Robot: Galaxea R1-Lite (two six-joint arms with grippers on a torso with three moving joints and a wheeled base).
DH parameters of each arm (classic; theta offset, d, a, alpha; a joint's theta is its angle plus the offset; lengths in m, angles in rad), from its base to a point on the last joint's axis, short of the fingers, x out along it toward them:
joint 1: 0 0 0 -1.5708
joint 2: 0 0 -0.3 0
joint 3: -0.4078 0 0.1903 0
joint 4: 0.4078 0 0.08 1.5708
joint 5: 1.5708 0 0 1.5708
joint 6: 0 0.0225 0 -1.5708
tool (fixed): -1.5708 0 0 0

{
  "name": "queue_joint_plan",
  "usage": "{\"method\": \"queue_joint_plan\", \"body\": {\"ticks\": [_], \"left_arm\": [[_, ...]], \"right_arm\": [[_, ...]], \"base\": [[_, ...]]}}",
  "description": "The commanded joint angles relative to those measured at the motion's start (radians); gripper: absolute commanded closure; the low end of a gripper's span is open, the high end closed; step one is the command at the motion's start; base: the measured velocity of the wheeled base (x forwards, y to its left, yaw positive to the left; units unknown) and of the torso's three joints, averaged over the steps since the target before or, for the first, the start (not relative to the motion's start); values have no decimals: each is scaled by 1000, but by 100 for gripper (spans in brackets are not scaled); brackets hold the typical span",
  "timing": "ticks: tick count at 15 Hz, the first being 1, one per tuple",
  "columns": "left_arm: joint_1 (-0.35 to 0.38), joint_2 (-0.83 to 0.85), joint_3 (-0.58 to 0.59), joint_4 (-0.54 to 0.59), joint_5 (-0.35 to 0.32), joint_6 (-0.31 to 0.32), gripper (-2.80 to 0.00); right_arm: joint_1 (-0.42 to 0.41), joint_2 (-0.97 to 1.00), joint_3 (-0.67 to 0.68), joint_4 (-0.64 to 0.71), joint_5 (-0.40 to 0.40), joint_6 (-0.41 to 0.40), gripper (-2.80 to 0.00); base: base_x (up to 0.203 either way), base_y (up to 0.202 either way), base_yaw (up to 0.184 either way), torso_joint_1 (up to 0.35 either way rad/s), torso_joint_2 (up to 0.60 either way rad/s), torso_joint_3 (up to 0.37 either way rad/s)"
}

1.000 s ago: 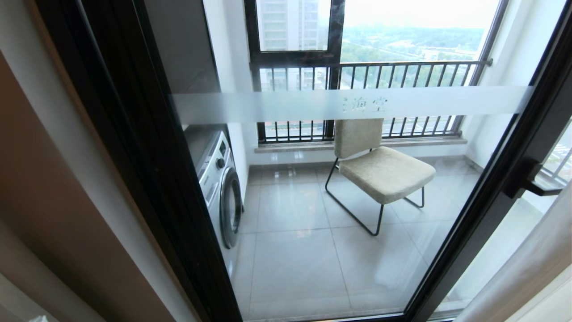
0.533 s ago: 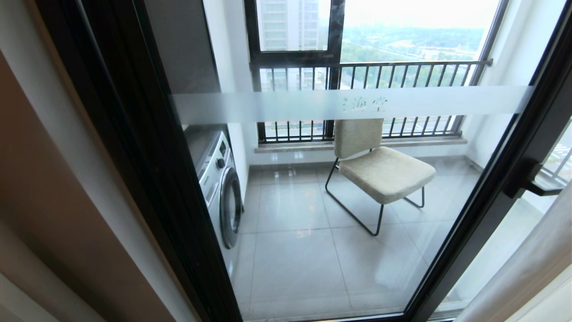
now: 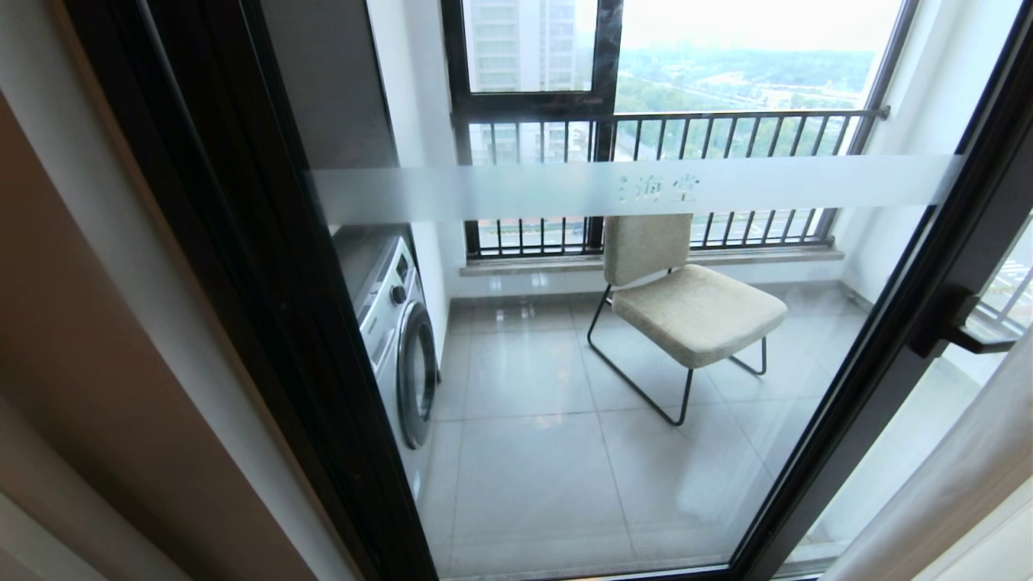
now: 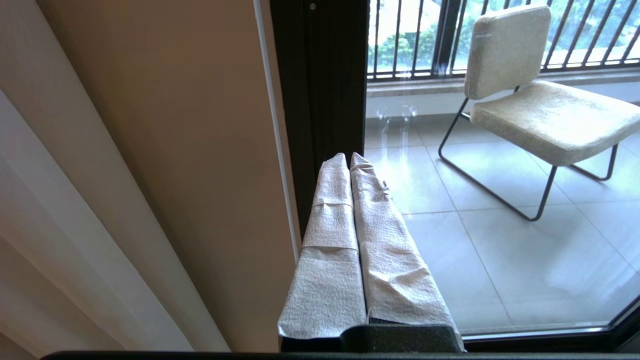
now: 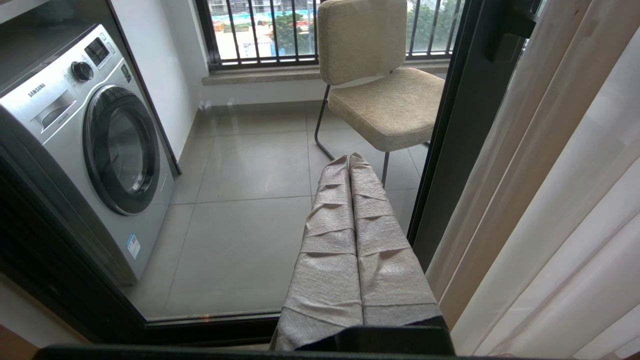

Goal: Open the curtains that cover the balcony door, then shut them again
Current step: Pull the inner curtains open on both sides

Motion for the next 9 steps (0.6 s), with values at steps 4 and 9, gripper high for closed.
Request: {"method": "queue_joint_plan", "body": {"ticks": [4, 9], "left_arm": [[1, -4, 0, -1, 3, 0, 0], [1, -4, 0, -1, 3, 0, 0]], "right_arm": [[0, 0, 0, -1, 0, 1, 0], [0, 0, 0, -1, 0, 0, 0]], "base": [[0, 0, 0, 0, 0, 0], [0, 0, 0, 0, 0, 0]]}}
